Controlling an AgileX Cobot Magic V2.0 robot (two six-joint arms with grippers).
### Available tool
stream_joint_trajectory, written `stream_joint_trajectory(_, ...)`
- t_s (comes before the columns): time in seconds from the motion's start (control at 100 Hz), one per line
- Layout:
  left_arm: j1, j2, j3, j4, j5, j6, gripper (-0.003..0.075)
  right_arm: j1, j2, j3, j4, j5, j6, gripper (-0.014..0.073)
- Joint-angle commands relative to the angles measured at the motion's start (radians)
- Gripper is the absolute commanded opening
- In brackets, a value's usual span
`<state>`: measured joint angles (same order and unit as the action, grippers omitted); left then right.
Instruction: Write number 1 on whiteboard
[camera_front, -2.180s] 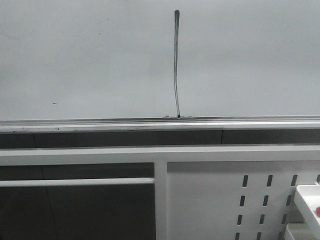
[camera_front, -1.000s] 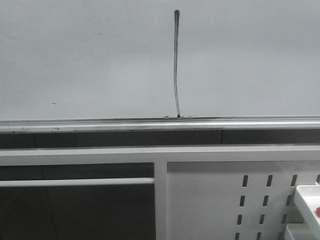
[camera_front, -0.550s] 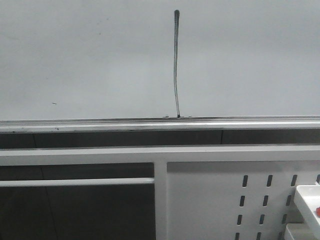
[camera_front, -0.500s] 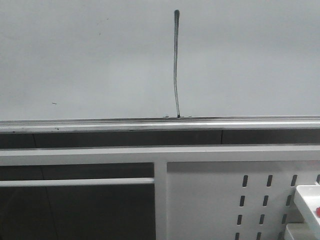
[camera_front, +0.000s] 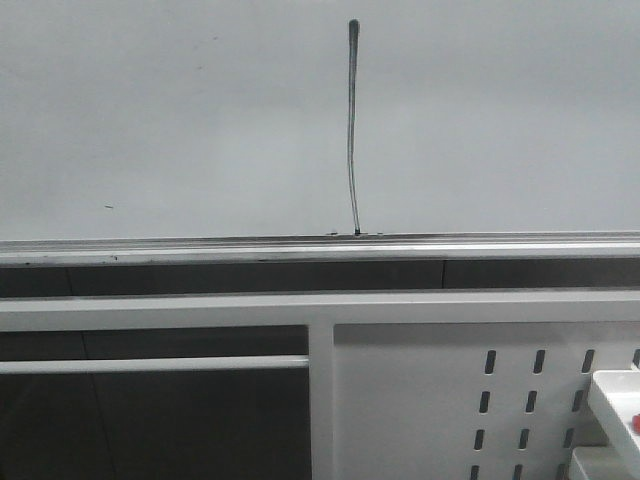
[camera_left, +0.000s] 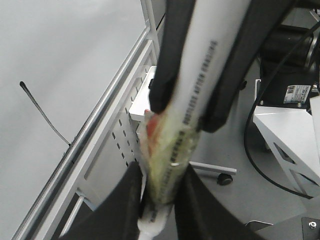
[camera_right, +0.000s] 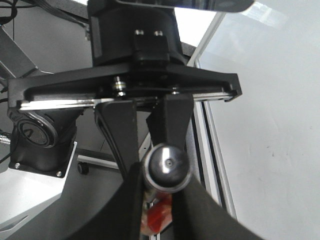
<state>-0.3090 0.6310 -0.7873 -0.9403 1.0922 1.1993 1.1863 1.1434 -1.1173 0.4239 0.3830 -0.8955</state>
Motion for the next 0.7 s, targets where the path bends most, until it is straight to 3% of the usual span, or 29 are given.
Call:
stream_joint_trajectory(0.0,0.003,0.013,-0.032,-0.091,-0.1,-0.053,-0.002,0.004,-0.013,-0.032,0.003,-0.034,-0.02,0.0032)
stream_joint_trajectory(0.17,0.003,0.013,-0.02,-0.1,-0.109,-0.053,-0.002,0.004,-0.022,-0.032,0.003,-0.055,-0.02,0.0468)
stream_joint_trajectory(0.26,0.003,0.013,0.006,-0.113,-0.135,-0.053,-0.002,0.004,-0.045,-0.032,0.003,-0.055,-0.02,0.056)
stream_joint_trajectory(0.41,0.003,0.013,0.063,-0.219,-0.268,-0.041,-0.002,-0.021,-0.124,-0.027,0.003,-0.055,-0.011,0.0556)
stream_joint_trajectory(0.54,0.003,0.014,0.113,-0.365,-0.372,0.054,-0.002,-0.106,-0.212,0.014,0.003,-0.048,0.044,0.0536)
stream_joint_trajectory(0.61,0.003,0.022,0.135,-0.433,-0.411,0.097,-0.002,-0.17,-0.263,0.05,0.003,-0.025,0.07,0.0435)
stream_joint_trajectory(0.69,0.003,0.052,0.151,-0.477,-0.448,0.123,-0.002,-0.238,-0.335,0.102,0.003,0.028,0.073,0.0183)
